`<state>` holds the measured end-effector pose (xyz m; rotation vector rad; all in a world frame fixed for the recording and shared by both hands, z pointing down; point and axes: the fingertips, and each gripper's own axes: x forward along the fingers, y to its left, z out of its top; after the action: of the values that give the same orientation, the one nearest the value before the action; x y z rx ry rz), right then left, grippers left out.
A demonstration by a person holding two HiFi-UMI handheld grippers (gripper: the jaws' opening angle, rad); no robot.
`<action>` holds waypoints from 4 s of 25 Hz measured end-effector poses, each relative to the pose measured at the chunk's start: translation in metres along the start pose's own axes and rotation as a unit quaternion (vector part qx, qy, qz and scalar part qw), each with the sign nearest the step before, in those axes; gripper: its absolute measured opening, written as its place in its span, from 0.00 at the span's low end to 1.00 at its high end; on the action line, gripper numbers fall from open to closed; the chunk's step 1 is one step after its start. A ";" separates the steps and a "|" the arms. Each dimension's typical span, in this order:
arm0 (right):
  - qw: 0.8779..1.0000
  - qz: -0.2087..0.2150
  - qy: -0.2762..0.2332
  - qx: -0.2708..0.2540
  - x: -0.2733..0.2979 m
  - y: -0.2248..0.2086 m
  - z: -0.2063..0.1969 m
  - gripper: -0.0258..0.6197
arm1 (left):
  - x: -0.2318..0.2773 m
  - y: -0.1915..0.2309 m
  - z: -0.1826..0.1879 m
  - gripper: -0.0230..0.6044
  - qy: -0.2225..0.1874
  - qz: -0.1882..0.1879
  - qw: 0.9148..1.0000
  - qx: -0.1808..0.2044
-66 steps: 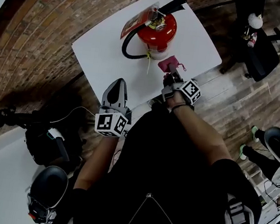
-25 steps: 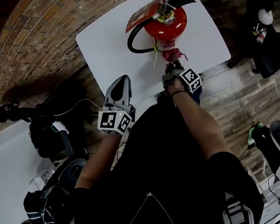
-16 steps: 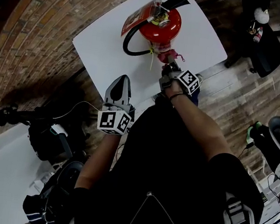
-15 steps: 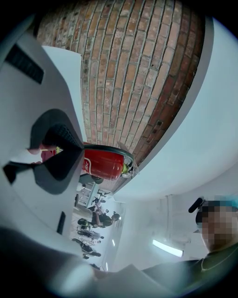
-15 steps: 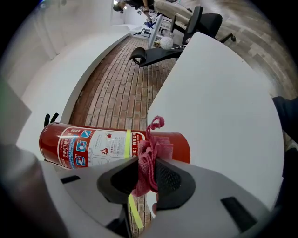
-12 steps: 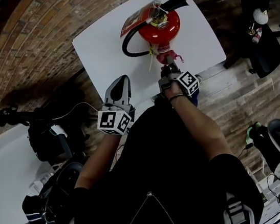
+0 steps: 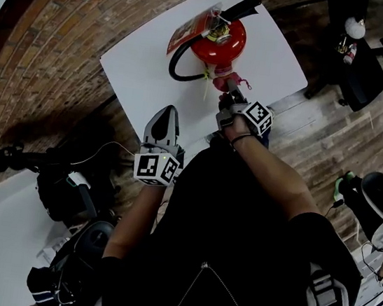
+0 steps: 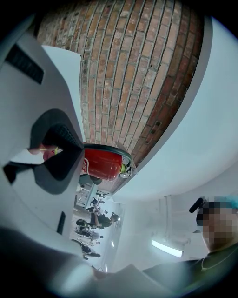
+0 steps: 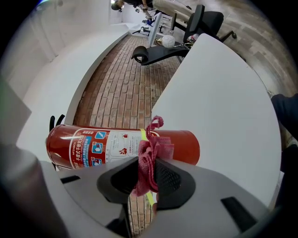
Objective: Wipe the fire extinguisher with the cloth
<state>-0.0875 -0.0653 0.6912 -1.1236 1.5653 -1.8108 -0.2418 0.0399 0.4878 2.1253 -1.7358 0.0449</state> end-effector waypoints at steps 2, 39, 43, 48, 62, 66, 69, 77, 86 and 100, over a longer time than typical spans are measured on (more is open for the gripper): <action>1.000 0.002 0.001 0.004 -0.001 0.004 -0.001 0.20 | 0.001 0.000 0.000 0.05 0.000 0.000 1.000 -0.001; 0.995 0.097 0.025 0.018 -0.037 0.119 -0.006 0.20 | -0.001 -0.004 0.010 0.05 -0.021 -0.013 1.000 -0.005; 0.993 0.111 0.026 0.014 -0.042 0.138 -0.006 0.20 | -0.002 -0.005 0.013 0.05 -0.024 -0.014 1.000 -0.004; 0.991 0.130 0.032 0.020 -0.048 0.158 -0.008 0.20 | -0.002 -0.005 0.015 0.05 -0.027 -0.014 1.000 -0.004; 0.983 0.178 0.047 0.015 -0.061 0.209 -0.013 0.20 | -0.003 -0.006 0.022 0.05 -0.038 -0.015 0.999 -0.008; 0.981 0.189 0.052 0.008 -0.066 0.220 -0.013 0.20 | -0.004 -0.006 0.023 0.05 -0.043 -0.013 0.999 -0.011; 0.978 0.200 0.057 0.001 -0.070 0.229 -0.015 0.20 | -0.006 -0.007 0.022 0.05 -0.044 -0.012 0.999 -0.014; 0.973 0.220 0.070 -0.016 -0.077 0.243 -0.015 0.20 | -0.007 -0.012 0.024 0.05 -0.052 -0.010 0.998 -0.017; 0.960 0.251 0.111 -0.063 -0.094 0.267 -0.010 0.20 | 0.001 -0.028 0.030 0.05 -0.065 -0.004 0.998 -0.019; 0.920 0.258 0.178 -0.235 -0.104 0.289 0.051 0.20 | 0.032 -0.083 0.038 0.05 -0.082 0.042 0.996 -0.017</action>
<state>-0.0313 -0.0741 0.3848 -0.4767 2.3337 -1.3572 -0.1642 0.0106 0.4383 2.0820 -1.9047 -0.1389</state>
